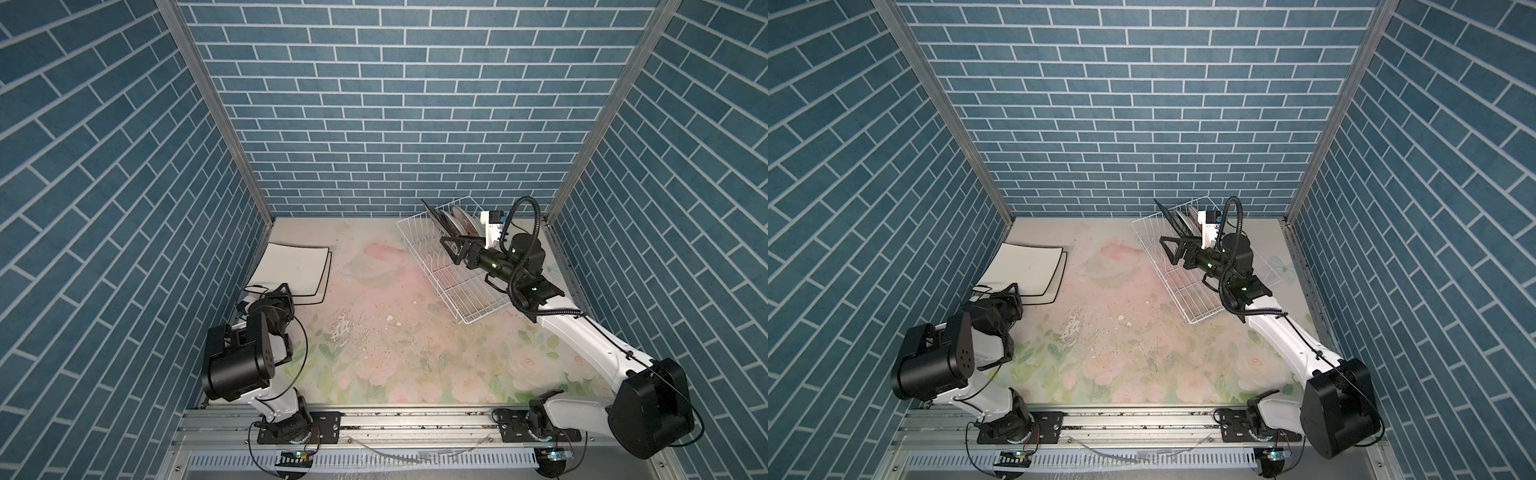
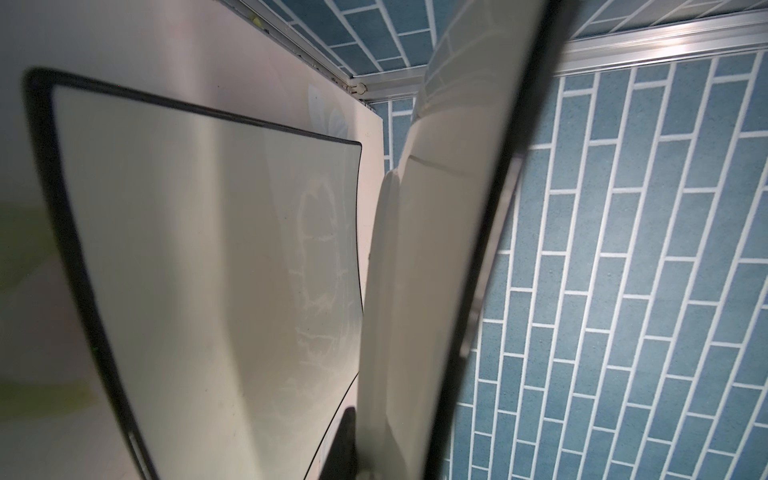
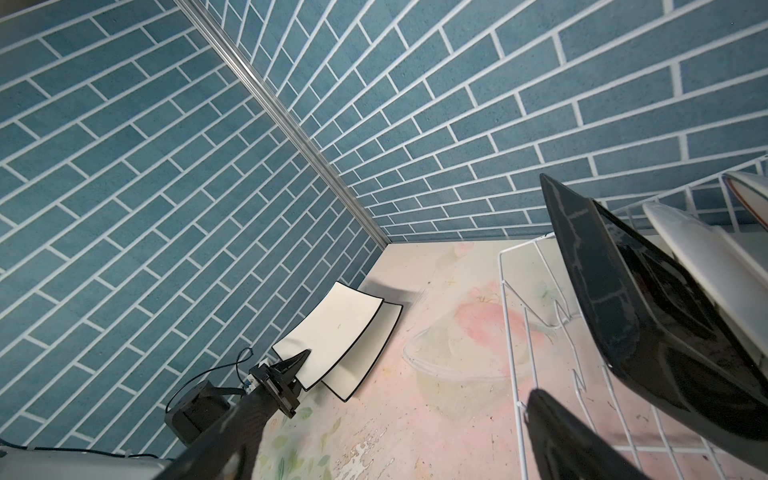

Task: Unload the plates from the dish rack
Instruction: 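Hold the plate on the stack with the left gripper while right gripper approaches rack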

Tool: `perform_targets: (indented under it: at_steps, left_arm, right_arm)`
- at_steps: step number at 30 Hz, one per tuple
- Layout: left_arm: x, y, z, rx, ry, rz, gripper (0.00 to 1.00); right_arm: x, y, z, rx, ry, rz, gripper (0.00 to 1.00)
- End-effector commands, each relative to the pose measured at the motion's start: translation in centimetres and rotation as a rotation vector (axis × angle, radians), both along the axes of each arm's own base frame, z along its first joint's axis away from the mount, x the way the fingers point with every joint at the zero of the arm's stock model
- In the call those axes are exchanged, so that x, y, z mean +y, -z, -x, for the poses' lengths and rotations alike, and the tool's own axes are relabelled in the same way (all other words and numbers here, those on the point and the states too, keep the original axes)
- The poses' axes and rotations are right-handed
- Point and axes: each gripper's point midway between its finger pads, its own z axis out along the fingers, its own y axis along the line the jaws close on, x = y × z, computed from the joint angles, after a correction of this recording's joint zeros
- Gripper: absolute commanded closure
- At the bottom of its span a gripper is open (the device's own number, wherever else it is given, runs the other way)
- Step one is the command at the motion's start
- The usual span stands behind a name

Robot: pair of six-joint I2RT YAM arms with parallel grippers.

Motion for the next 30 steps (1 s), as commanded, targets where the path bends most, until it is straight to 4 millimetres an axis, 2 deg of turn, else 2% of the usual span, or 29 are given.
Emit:
perform_targets:
  at_steps: [1, 30]
  left_arm:
    - [0.5, -7.1, -1.6, -0.247, 0.013, -0.115, 1.0]
    - [0.9, -4.4, -2.3, -0.184, 0.006, -0.082, 1.0]
  right_arm:
    - [-0.1, -2.0, -0.2, -0.06, -0.002, 0.004, 0.01]
    - [-0.2, -1.0, -0.6, -0.021, 0.001, 0.004, 0.01]
